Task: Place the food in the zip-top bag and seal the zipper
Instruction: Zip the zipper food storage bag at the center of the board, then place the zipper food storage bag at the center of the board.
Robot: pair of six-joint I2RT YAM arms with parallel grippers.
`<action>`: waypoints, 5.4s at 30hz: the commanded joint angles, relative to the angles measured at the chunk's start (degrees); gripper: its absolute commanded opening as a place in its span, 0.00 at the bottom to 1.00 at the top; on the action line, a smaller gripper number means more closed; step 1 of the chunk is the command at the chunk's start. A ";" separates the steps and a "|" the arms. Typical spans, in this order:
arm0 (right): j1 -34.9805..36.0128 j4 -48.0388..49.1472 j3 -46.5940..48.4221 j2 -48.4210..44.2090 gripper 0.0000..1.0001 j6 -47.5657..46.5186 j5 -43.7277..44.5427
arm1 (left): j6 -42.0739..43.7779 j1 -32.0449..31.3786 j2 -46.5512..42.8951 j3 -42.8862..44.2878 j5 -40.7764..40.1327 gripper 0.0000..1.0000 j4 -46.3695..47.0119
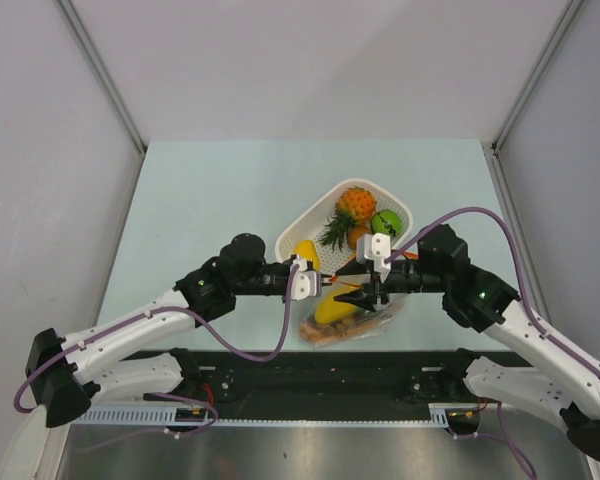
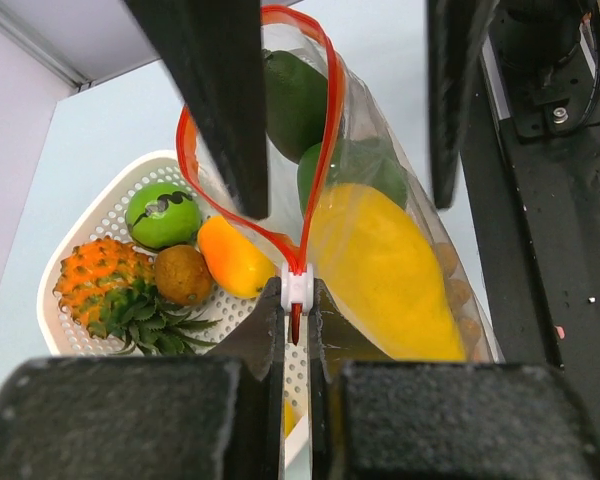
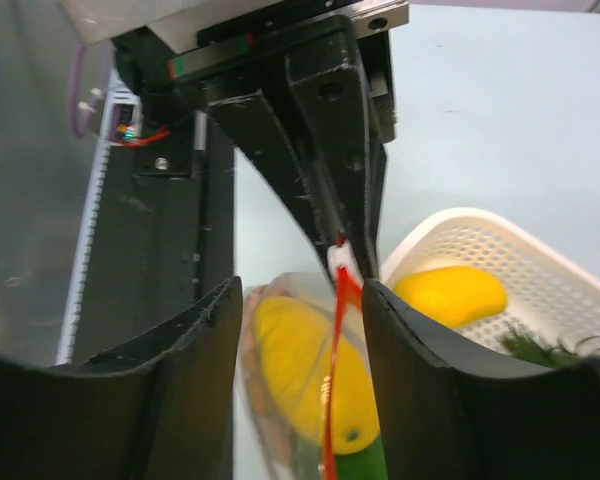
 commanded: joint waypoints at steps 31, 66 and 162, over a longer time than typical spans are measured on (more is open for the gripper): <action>8.18 -0.30 2.03 2.75 0.00 -17.40 17.23 | -3.35 -0.03 -1.90 1.09 -0.82 0.32 2.01; 9.06 2.95 2.20 2.13 0.43 -16.09 13.89 | -2.04 0.32 -1.81 0.12 -0.21 0.00 1.40; 9.67 3.88 7.47 11.34 0.00 -6.07 14.15 | -0.37 10.78 -35.47 8.74 -43.68 0.00 -36.22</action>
